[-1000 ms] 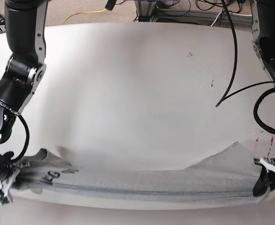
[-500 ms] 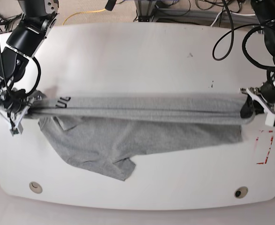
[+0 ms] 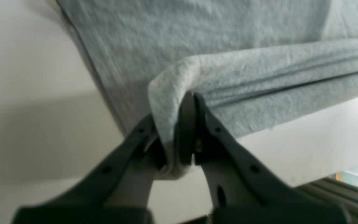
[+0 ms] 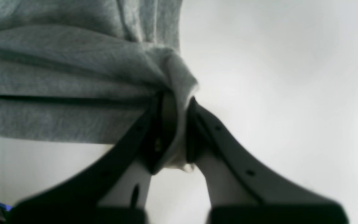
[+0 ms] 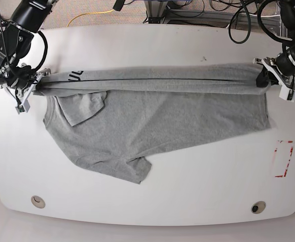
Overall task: Fold the T-shirt properly
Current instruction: 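Lift the shirt with both grippers and fold it over toward the collar, then lower the folded edge with both grippers and smooth it flat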
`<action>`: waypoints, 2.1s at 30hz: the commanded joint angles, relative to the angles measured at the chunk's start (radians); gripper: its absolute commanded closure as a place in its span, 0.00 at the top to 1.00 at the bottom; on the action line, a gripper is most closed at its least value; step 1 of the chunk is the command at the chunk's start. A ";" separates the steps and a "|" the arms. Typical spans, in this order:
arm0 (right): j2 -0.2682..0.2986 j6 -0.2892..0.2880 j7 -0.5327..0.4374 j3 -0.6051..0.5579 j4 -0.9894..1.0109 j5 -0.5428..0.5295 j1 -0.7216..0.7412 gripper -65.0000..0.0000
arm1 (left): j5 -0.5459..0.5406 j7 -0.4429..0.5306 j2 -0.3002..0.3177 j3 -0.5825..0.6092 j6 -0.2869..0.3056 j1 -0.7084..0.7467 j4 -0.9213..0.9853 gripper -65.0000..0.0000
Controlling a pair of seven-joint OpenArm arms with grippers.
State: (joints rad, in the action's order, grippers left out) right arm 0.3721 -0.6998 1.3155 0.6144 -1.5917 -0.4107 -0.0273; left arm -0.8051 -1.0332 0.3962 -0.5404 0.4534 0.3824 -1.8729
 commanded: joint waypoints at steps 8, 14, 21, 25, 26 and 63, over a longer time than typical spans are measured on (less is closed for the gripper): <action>0.028 0.002 0.000 0.009 -0.020 -0.093 -0.082 0.00 | 0.006 0.012 0.027 -0.016 -0.005 0.103 -0.020 0.00; 0.028 0.002 0.003 0.009 -0.028 -0.107 -0.125 0.35 | 0.006 -0.049 0.030 -0.016 -0.005 0.146 -0.017 0.17; 0.028 0.002 0.005 0.009 -0.155 -0.109 -0.191 0.79 | 0.010 -0.152 0.030 -0.036 -0.005 0.148 -0.012 0.53; 0.028 0.002 0.005 0.009 -0.244 -0.146 -0.225 0.85 | 0.002 -0.158 0.053 -0.037 -0.005 0.145 -0.018 0.62; 0.029 0.002 0.005 0.011 -0.264 -0.172 -0.231 0.85 | -0.001 -0.158 0.071 -0.037 -0.003 0.145 -0.021 0.62; -0.055 0.002 0.014 -0.023 -0.246 -0.411 -0.308 0.34 | 0.039 -0.097 -0.042 0.088 -0.011 0.068 0.000 0.62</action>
State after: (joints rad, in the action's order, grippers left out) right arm 0.2989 -0.6971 1.3460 0.5827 -1.8523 -0.8413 -0.3393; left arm -0.7975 -1.1507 0.3370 -0.4450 0.4419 0.4515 -1.8706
